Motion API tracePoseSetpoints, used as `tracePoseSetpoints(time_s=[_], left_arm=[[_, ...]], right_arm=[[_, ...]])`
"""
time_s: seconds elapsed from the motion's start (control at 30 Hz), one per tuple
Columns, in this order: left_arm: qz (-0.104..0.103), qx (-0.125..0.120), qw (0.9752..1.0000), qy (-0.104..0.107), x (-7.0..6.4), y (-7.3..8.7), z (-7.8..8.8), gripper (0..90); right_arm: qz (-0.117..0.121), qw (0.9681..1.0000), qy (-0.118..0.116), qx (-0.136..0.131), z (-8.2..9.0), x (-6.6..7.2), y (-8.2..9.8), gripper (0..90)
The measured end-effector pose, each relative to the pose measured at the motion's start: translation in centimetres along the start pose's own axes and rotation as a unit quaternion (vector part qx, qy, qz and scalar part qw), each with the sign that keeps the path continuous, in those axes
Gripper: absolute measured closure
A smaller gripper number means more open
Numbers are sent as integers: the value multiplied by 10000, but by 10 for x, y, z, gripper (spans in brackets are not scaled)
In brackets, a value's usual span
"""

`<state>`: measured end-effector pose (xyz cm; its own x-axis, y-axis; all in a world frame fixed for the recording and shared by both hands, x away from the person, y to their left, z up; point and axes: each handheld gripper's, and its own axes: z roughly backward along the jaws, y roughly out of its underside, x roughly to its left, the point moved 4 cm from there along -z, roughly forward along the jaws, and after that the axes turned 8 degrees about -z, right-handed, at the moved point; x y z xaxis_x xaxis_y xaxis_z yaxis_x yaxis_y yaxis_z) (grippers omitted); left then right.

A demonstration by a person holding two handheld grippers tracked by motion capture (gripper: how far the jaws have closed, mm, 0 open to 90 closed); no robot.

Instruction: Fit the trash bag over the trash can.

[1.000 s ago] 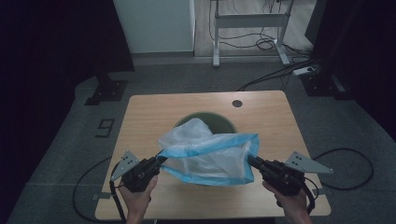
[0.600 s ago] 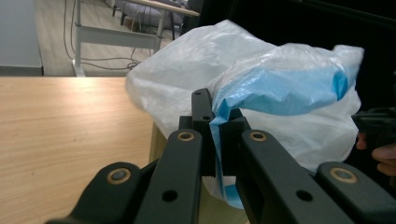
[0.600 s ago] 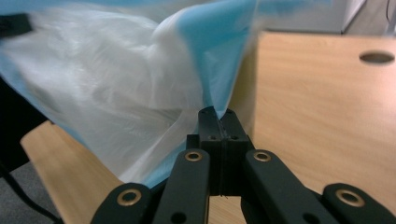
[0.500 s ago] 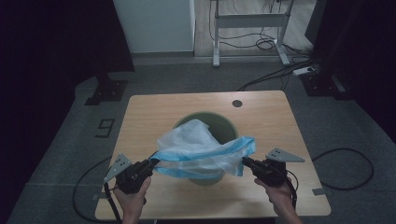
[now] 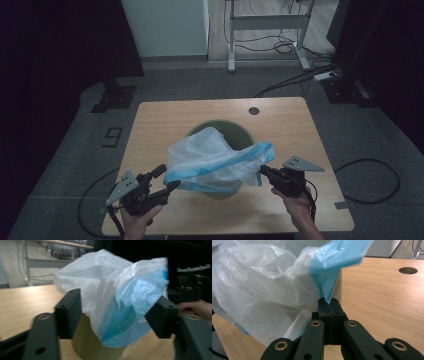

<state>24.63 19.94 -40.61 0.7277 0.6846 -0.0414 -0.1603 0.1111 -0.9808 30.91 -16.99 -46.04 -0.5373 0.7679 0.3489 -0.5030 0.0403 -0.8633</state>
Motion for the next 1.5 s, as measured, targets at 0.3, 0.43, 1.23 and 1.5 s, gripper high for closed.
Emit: tracePoseSetpoints(time_s=[0.3,0.43,1.23,1.5], left_arm=[[-621,245,9978,57,-16,-28,-6,158],[-742,524,9957,173,-19,-36,-27,140],[-607,937,9935,233,-15,-43,-83,852],[-224,550,9982,53,16,-60,-78,885]], right_arm=[[52,10000,-38,-34,5,4,-4,891],[50,10000,-51,-23,5,5,-4,891],[-7,10000,-29,-57,13,-2,-2,891],[2,10000,-21,-93,16,-5,-5,891]])
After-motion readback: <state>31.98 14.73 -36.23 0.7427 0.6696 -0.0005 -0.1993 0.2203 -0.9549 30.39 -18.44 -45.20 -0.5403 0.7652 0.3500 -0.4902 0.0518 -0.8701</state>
